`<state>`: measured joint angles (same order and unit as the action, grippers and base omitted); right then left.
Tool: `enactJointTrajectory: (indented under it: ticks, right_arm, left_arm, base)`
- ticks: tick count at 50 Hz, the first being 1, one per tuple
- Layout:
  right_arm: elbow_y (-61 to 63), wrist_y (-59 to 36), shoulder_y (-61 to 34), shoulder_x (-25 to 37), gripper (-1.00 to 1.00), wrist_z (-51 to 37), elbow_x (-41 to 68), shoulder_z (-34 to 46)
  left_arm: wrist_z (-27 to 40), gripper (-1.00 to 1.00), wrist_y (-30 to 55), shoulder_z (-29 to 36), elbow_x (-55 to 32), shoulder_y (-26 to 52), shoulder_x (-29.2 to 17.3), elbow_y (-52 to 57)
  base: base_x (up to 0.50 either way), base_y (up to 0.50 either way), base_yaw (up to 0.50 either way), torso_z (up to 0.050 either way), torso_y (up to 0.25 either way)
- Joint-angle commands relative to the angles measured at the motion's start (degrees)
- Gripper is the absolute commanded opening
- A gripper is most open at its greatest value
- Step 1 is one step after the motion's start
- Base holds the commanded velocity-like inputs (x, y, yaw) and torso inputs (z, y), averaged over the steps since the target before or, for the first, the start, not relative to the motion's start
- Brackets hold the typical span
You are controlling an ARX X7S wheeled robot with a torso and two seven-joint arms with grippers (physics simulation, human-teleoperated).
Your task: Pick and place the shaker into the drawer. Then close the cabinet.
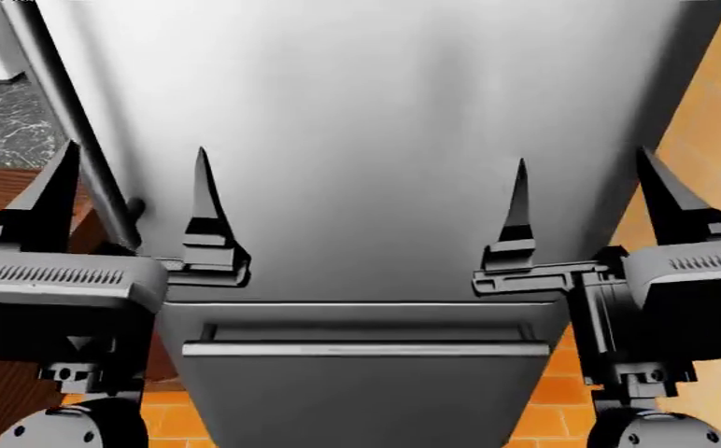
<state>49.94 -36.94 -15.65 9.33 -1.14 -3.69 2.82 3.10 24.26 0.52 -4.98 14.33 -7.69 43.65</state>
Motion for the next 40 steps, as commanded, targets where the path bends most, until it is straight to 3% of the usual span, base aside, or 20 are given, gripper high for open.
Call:
enactJointTrajectory:
  ticks: [1,40]
  right_arm:
    - [5.6,-2.6,-1.9,0.9,1.00,-0.2,-0.1,0.4]
    - [5.9,-1.6,-1.0,1.8,1.00,-1.6,2.1,0.3]
  left_arm:
    - [0.7,1.00,2.0,-0.1,-1.0,0.9,-1.0,4.4]
    - [3.3,1.00,2.6,-0.2,-1.4,2.9,-3.4,5.4]
  base:
    - [-0.18,0.22,0.00,0.000,0.000]
    - [-0.09,0.49,0.00,0.000,0.000]
